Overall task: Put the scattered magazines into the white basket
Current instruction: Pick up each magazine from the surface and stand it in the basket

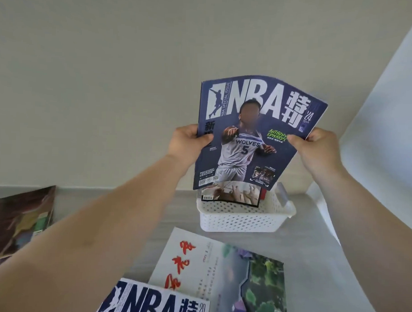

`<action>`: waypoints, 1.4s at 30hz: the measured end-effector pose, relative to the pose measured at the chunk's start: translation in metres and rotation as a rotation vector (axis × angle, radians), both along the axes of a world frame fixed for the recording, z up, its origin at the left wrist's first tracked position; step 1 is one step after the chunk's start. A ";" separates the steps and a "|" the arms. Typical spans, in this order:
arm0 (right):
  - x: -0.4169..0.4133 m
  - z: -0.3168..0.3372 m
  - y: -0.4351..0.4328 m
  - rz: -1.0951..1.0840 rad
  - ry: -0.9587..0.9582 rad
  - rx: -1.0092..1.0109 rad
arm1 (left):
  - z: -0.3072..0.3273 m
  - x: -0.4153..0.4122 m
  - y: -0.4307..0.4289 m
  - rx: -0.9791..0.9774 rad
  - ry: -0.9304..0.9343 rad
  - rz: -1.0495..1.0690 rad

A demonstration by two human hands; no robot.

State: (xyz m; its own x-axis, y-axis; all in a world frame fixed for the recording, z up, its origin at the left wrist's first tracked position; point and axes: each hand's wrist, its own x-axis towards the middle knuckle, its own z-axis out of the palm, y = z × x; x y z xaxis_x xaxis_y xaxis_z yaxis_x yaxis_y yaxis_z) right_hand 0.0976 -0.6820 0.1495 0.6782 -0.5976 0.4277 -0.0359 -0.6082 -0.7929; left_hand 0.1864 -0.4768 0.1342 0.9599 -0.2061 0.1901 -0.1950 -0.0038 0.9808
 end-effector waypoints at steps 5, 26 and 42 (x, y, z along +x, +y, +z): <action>0.011 -0.028 -0.029 -0.075 -0.039 0.131 | -0.013 0.005 -0.031 0.025 -0.004 -0.050; 0.038 -0.067 -0.051 -0.011 0.156 0.105 | -0.068 0.043 -0.045 0.185 0.089 -0.003; 0.061 -0.109 -0.060 -0.176 0.189 0.149 | -0.085 0.063 -0.055 0.980 -0.269 0.202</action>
